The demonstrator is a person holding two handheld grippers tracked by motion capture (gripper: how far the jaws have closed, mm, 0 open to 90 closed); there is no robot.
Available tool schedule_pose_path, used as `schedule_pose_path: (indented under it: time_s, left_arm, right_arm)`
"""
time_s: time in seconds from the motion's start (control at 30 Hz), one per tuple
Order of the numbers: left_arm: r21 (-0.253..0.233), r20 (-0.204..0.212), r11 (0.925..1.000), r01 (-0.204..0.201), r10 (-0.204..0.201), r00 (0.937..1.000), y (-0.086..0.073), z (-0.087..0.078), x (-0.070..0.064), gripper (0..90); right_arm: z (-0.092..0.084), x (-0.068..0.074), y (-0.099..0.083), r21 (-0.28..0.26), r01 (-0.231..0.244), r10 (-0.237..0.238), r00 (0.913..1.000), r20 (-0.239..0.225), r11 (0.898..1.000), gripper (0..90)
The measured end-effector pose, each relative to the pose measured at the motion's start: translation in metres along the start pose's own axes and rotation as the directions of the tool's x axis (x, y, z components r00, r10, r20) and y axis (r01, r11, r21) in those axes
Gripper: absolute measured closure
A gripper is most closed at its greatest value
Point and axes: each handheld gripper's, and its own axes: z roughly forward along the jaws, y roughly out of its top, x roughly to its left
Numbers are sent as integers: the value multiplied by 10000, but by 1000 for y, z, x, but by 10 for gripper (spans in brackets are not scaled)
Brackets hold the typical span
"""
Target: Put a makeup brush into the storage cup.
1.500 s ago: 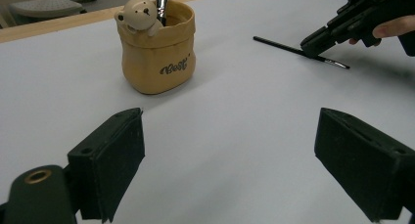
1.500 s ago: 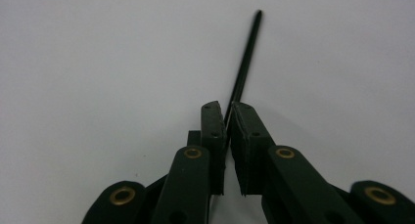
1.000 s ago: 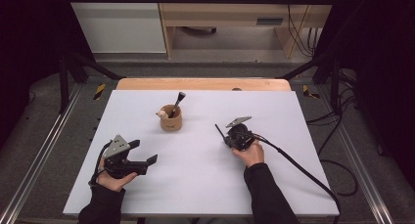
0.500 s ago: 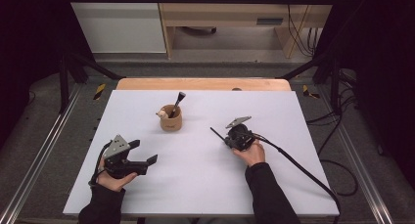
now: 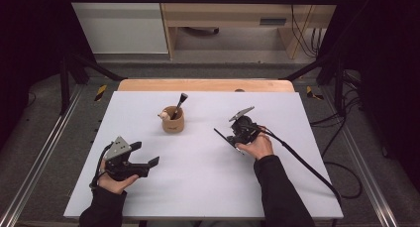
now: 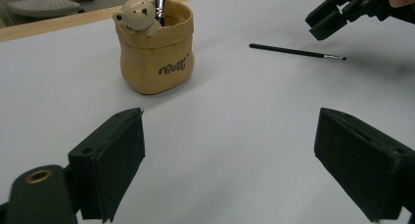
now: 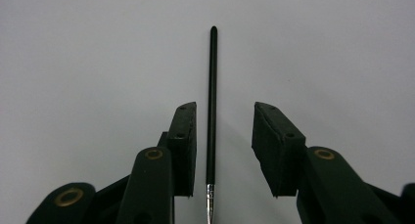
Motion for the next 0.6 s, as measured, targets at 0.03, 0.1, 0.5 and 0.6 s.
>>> schedule_pose_path:
  time_s: [0.03,0.1,0.5,0.6]
  left_arm:
    - [-2,10,10000,3,-3,10000,0,0,0,104]
    - [-1,19,10000,12,-12,10000,0,0,0,103]
    - [9,46,10000,-10,9,10000,0,0,0,101]
    - [26,38,10000,-16,16,10000,0,0,0,101]
  right_arm:
    - [1,0,1,68,72,-72,10000,-15,10000,623]
    - [4,1,2,322,135,-134,9999,-26,9994,625]
    - [21,1,0,1521,406,-378,9991,-206,9875,704]
    - [23,2,-1,1595,518,-487,9985,-233,9858,736]
